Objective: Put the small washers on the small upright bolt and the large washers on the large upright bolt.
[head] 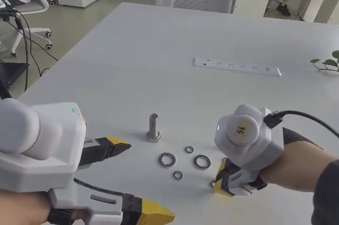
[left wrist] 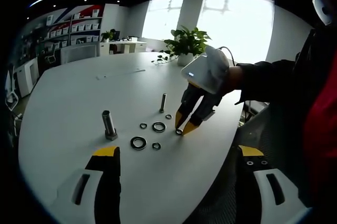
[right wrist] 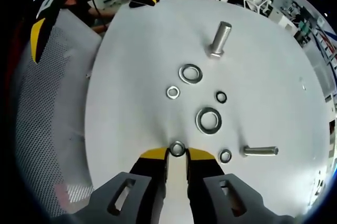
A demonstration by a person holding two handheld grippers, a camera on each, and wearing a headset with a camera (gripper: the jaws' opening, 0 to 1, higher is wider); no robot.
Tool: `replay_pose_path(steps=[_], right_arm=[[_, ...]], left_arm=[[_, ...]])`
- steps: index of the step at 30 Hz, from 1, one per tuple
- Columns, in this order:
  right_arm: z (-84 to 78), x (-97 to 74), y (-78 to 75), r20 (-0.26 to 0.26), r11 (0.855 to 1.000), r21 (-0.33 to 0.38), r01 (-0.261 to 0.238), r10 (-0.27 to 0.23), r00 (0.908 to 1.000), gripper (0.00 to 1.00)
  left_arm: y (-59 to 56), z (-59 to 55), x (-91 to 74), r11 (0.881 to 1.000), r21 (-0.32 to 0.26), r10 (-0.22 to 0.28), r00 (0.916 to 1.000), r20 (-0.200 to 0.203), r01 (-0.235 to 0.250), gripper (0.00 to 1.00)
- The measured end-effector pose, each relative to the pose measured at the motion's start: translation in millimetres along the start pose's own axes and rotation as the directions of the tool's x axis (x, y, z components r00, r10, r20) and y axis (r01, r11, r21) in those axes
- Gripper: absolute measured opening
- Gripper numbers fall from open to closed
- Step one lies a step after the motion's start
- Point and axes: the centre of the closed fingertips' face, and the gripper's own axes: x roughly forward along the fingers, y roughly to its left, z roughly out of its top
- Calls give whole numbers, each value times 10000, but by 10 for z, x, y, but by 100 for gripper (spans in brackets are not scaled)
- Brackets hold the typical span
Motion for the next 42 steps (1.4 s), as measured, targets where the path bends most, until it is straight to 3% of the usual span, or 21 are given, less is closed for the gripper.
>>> replay_pose_path(steps=[21, 32, 42], right_arm=[[-167, -276, -102, 102, 9976, 601, 333, -340, 9994, 14], [-247, -523, -258, 173, 9923, 917, 830, -849, 9962, 14], [-226, -728, -442, 163, 9875, 846, 1331, -1350, 9907, 14]], left_arm=[[-17, -6, 5, 10000, 37, -88, 9999, -82, 88, 90], [-34, -5, 9, 9999, 84, -133, 9999, -94, 134, 90], [-38, 0, 12, 9999, 72, -125, 9999, -59, 126, 90]])
